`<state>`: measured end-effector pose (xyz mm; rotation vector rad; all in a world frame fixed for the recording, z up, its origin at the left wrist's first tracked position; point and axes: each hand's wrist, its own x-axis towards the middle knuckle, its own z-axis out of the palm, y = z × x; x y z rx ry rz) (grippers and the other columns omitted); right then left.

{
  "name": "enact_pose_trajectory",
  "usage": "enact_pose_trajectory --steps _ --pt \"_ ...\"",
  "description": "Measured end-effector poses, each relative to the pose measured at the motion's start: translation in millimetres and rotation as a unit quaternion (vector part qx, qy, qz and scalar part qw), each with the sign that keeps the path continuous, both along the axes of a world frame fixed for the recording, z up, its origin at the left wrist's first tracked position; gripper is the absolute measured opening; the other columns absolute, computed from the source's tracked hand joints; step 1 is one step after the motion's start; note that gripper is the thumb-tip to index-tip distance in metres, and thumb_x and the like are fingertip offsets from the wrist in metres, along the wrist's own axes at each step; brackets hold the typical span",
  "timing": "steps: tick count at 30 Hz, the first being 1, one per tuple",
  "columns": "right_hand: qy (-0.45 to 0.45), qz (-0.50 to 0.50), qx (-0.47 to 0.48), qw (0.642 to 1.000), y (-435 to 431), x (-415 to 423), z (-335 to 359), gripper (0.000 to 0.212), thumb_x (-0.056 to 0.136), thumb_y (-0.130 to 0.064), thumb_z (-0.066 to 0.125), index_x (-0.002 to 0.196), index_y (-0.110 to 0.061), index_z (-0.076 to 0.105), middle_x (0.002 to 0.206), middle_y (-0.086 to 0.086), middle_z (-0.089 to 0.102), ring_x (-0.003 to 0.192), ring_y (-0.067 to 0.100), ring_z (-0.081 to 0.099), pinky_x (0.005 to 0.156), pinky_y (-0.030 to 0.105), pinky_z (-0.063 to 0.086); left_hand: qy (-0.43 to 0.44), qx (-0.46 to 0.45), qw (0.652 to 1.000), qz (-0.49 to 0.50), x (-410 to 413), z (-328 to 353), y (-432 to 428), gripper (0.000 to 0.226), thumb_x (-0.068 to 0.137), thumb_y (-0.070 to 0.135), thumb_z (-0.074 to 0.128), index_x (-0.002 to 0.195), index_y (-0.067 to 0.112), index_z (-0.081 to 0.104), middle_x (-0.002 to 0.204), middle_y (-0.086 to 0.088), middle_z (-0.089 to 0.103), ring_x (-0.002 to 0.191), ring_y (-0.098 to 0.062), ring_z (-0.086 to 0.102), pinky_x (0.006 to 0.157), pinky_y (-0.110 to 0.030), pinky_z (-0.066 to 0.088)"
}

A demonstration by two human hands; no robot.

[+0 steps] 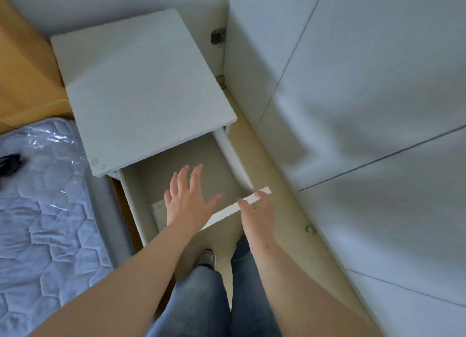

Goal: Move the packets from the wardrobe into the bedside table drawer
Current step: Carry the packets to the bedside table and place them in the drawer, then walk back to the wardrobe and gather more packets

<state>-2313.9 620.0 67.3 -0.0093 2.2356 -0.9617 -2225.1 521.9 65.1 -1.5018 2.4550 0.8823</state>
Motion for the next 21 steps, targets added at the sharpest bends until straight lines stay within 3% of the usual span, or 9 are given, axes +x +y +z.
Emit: enact_pose_trajectory --steps 5,9,12,18,21 --pt "-0.001 -0.132 -0.039 0.990 64 5 34 0.045 0.087 -0.029 0.058 0.128 -0.016 0.046 0.119 -0.007 0.047 0.105 0.019 0.052 0.091 0.039 0.046 0.077 0.044 0.995 -0.046 -27 49 56 0.079 0.088 0.047 0.055 0.149 0.028 0.010 0.157 0.000 0.007 0.145 -0.023 0.006 0.115 -0.045 0.014" --pt "-0.015 -0.268 -0.085 0.960 144 7 55 0.050 0.090 -0.028 0.055 0.137 -0.019 0.039 0.137 -0.002 0.038 0.112 0.016 0.044 0.088 0.031 0.037 0.105 0.094 0.982 -0.124 -60 76 123 0.076 0.087 0.041 0.059 0.149 0.023 0.019 0.155 -0.004 0.014 0.142 -0.029 0.018 0.113 -0.045 0.022" --pt "0.016 -0.348 -0.080 0.934 214 7 64 0.051 0.090 -0.030 0.057 0.137 -0.018 0.040 0.141 0.002 0.040 0.119 0.018 0.044 0.098 0.034 0.038 0.117 0.123 0.964 -0.203 -86 87 188 0.076 0.088 0.037 0.061 0.149 0.021 0.019 0.154 -0.007 0.018 0.140 -0.030 0.024 0.113 -0.043 0.024" --pt "0.060 -0.514 -0.108 0.849 393 26 84 0.052 0.090 -0.025 0.059 0.137 -0.015 0.042 0.142 0.004 0.041 0.131 0.020 0.039 0.110 0.037 0.033 0.125 0.159 0.909 -0.366 -115 102 371 0.073 0.088 0.039 0.059 0.148 0.022 0.020 0.153 -0.006 0.019 0.138 -0.024 0.028 0.109 -0.036 0.027" --pt "0.069 -0.589 -0.110 0.798 486 49 87 0.051 0.091 -0.026 0.058 0.137 -0.016 0.041 0.142 0.003 0.039 0.127 0.020 0.042 0.098 0.031 0.036 0.115 0.185 0.873 -0.436 -111 109 470 0.072 0.090 0.039 0.057 0.149 0.024 0.018 0.155 -0.004 0.013 0.139 -0.027 0.026 0.110 -0.040 0.027"
